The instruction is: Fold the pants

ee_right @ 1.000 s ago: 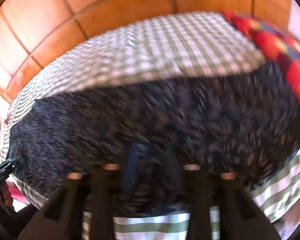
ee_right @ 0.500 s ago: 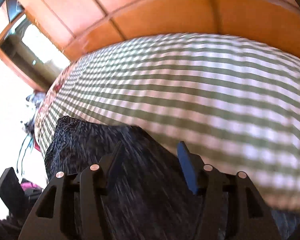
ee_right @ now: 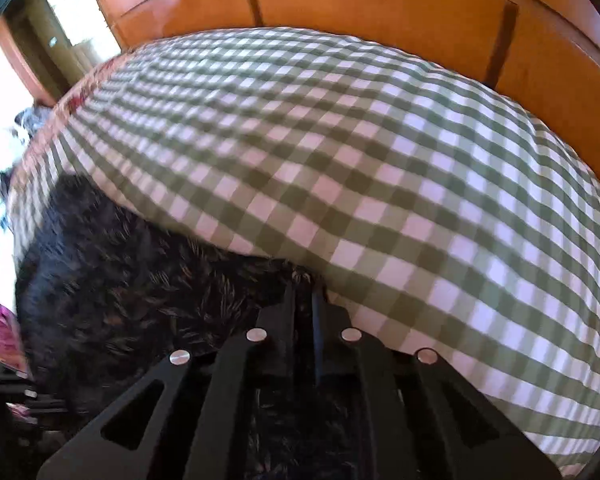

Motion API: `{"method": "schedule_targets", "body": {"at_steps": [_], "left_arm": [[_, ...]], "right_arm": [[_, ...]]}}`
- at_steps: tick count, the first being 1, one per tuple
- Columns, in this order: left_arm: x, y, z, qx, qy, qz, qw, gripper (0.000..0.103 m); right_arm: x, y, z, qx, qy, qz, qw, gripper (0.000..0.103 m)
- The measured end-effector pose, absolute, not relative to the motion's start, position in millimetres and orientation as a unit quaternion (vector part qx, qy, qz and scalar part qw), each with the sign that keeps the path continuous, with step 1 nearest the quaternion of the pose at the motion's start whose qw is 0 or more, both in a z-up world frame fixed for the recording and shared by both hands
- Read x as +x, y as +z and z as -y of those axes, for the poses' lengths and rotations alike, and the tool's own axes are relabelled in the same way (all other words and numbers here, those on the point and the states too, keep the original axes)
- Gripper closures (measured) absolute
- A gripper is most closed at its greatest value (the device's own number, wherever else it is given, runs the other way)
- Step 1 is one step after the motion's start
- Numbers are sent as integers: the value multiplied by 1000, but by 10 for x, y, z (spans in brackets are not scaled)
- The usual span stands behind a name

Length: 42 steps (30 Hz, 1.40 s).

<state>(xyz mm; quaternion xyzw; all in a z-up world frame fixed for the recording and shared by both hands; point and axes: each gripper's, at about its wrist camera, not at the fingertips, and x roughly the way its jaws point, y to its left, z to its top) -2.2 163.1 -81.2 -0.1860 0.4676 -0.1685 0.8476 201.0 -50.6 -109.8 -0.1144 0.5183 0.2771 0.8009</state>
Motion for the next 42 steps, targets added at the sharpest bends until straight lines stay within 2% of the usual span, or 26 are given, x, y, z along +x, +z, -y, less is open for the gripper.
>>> {"method": "schedule_targets", "body": {"at_steps": [3,4,5,6,7,8,12,21,22,23,26,29,32,34,37,39,42], "left_arm": [[-191,-659,-2020,-234,-128,-441,857,102],[-284,-612,-2236,-264,-106,-426,859,100],[-355,-596,-2385,-290,-89,-416,857,83],[-479,-600,-2677,-333,-54,-402,851,70],[-560,-621,-2857,-358,-31,-394,846,49],[-622,-647,-2986,-376,-13,-387,842,47],[-746,-805,-3365,-455,16,-374,808,47],[-311,-1179,-3361,-532,3,-396,748,47],[-270,-1179,-3348,-528,7,-395,752,52],[-230,-1147,-3324,-513,11,-395,762,81],[-292,-944,-3244,-480,13,-372,795,89],[-402,-769,-3168,-413,45,-381,826,89],[-286,-1110,-3181,-410,70,-442,795,86],[-275,-1094,-3157,-403,73,-442,798,82],[-315,-829,-3115,-358,110,-438,817,65],[-366,-533,-3019,-292,141,-405,854,65],[-359,-273,-2871,-252,111,-376,885,65]], "right_arm": [[2022,-1105,571,-75,272,-517,808,95],[2017,-1085,605,-61,272,-516,810,88],[1987,-1049,620,-56,268,-512,814,80],[1935,-964,685,-53,262,-506,820,63],[1876,-875,752,-40,261,-492,830,58],[1836,-791,809,-23,267,-482,834,58],[1586,-606,1006,42,285,-462,839,48],[970,-742,904,51,305,-469,827,44],[938,-791,891,54,305,-474,824,44],[900,-825,943,56,303,-478,823,44],[857,-934,1006,55,288,-487,823,44],[900,-1015,1018,65,283,-489,822,44],[900,-1091,1041,67,284,-487,823,43],[880,-1123,1009,59,282,-476,831,41],[838,-1109,936,31,282,-468,837,37],[824,-1099,926,25,282,-467,838,36],[833,-1086,937,35,282,-470,836,35]]}}
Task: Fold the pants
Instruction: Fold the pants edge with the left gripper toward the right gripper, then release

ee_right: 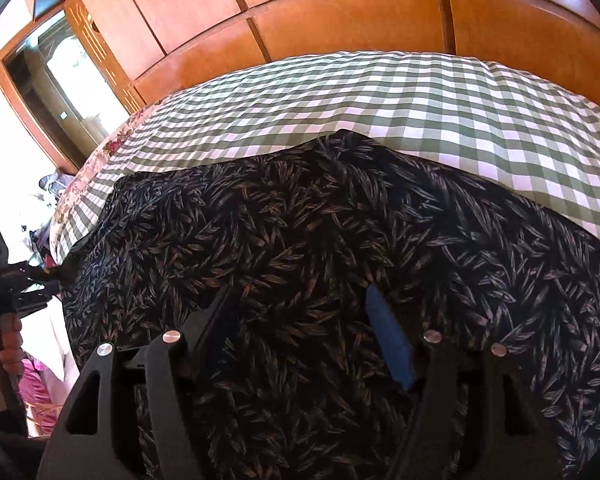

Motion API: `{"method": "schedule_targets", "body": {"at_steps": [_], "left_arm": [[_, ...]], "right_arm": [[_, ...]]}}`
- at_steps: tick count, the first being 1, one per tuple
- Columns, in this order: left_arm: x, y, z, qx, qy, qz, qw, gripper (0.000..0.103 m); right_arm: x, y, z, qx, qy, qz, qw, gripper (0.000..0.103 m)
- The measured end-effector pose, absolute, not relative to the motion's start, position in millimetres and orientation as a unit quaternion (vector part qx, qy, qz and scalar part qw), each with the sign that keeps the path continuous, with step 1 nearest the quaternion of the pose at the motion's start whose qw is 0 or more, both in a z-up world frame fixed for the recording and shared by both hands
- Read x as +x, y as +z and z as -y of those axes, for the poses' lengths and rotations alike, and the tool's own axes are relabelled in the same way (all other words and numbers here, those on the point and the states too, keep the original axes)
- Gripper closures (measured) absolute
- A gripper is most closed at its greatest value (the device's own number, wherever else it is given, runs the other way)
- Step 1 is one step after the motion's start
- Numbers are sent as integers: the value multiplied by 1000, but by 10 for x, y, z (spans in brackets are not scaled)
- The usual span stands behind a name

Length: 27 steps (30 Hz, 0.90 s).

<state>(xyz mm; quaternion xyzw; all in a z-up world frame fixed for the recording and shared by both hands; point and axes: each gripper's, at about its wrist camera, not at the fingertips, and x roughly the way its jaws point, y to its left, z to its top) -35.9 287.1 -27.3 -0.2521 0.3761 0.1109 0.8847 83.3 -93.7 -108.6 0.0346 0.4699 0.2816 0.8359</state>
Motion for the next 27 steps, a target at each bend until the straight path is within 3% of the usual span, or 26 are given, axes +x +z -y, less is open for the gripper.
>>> {"method": "schedule_targets", "body": {"at_steps": [10,14,18,21,23,25,27], "left_arm": [[520,-477,-1840,-131,-15,-436,890,65],[798,-856,-1766,-106,18,-490,865,65],[806,-972,-1746,-103,23,-487,867,65],[811,-952,-1653,-79,41,-490,867,65],[817,-872,-1636,-73,57,-492,866,65],[803,-717,-1506,-59,59,-473,877,65],[754,-586,-1260,-57,22,-454,889,60]], "right_arm": [[727,-756,1618,92,230,-453,857,34],[700,-732,2187,114,165,-451,870,34],[721,-844,2698,138,89,-458,874,35],[767,-1038,2950,159,71,-462,869,45],[769,-1066,2905,140,72,-452,878,43],[766,-1062,2793,114,70,-450,883,35],[772,-1039,2718,94,66,-454,884,34]]}}
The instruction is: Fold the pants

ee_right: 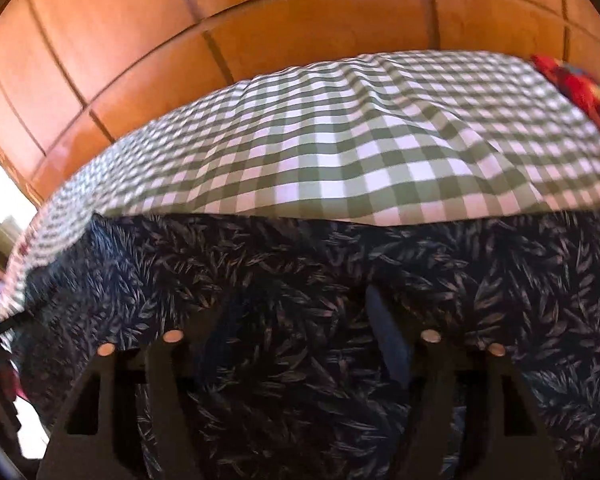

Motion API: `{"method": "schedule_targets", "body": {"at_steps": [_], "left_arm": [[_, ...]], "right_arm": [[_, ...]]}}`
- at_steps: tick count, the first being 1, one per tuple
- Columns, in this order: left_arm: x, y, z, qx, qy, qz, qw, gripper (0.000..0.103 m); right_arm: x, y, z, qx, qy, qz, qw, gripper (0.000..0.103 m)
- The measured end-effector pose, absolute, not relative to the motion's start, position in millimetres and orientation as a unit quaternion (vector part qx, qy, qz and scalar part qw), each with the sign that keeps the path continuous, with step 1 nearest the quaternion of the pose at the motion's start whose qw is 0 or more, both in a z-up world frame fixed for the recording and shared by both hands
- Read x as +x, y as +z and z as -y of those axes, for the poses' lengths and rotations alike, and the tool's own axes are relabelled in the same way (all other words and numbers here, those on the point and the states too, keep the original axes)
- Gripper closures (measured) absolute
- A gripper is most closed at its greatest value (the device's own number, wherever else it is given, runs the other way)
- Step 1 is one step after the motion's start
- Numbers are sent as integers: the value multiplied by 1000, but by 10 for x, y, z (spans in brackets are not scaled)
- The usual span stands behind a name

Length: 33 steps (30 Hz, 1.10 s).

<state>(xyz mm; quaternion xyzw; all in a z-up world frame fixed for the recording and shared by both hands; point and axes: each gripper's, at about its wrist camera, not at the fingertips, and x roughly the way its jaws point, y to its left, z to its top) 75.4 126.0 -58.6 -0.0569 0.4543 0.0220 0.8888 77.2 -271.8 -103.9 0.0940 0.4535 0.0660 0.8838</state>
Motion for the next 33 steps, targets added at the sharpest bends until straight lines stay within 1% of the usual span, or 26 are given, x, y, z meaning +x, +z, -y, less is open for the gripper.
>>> {"method": "schedule_targets", "body": {"at_steps": [4,8,9,10,13,16,17,19,22,29,30,32,33], "left_arm": [[679,-529,-722,-38,-60,-443,894,59],[635,-638,-247,2,-114,-452,885,59],[619,-685,-145,10,-126,-458,880,59],[609,-708,-92,15,-129,-461,878,59],[585,-811,4,20,-131,-475,870,59],[576,-883,-6,12,-125,-486,865,59],[577,-887,-12,9,-125,-487,864,59],[585,-903,-17,8,-124,-489,863,59],[578,-922,-26,10,-123,-491,862,59],[548,-949,-50,6,-118,-494,861,58],[544,-950,-50,6,-119,-493,862,58],[545,-946,-61,4,-123,-494,861,58],[546,-935,-84,0,-126,-494,860,58]], "right_arm": [[714,-953,2753,100,70,-459,880,34],[531,-736,3035,137,81,-445,881,38],[456,-677,3153,151,78,-440,882,44],[370,-618,3313,171,74,-435,881,51],[33,-464,3915,244,44,-406,880,52],[-365,-434,4562,323,-6,-375,869,52],[-520,-450,4790,348,-33,-362,864,52],[-810,-552,5207,408,-80,-337,845,48],[-1088,-799,5615,480,-120,-306,813,47],[-1001,-1206,5903,545,-124,-275,782,48],[-971,-1253,5927,545,-126,-275,782,50],[-882,-1289,5981,543,-136,-271,783,59],[-844,-1301,6007,543,-130,-273,783,80]]}}
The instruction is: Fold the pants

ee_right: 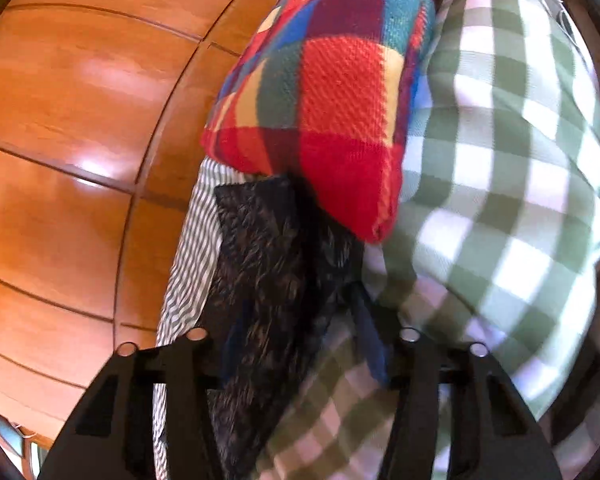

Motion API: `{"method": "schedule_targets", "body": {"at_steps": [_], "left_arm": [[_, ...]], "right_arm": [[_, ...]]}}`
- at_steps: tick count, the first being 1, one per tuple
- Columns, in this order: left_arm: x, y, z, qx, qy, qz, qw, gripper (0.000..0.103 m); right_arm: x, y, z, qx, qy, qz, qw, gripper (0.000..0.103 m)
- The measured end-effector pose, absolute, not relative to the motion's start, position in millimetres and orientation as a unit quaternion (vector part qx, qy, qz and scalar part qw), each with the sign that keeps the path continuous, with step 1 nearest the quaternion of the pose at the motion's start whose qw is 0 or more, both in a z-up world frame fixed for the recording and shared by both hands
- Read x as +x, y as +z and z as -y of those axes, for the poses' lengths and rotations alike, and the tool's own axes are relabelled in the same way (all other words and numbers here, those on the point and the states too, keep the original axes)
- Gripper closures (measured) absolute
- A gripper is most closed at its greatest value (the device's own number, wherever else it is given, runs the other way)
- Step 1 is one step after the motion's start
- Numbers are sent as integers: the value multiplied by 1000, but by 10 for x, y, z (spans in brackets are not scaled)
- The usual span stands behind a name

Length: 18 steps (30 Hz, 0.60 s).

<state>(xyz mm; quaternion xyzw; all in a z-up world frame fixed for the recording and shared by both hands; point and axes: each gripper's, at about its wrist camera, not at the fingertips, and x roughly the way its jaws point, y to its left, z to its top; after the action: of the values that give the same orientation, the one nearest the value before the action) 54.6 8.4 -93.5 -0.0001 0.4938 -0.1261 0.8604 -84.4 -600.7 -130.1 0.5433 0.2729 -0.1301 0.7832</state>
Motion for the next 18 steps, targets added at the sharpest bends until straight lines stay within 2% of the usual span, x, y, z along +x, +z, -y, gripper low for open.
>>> {"method": "schedule_targets", "body": {"at_steps": [1,9,13,18], "left_arm": [[548,-918,-111,-9,-130,-494,860,58],[574,-726,-302,-118,-204,-489,840,58],[627,-645,-329,-183,-255,-489,814,58],[744,-675,-379,-295,-305,-491,761,58]], "right_arm": [[-797,-1290,6016,541,-128,-279,783,91],[-490,-530,5580,453,-44,-277,846,93],[-215,-159,5007,394,34,-291,871,93],[102,26,3929,316,141,-327,880,93]]}}
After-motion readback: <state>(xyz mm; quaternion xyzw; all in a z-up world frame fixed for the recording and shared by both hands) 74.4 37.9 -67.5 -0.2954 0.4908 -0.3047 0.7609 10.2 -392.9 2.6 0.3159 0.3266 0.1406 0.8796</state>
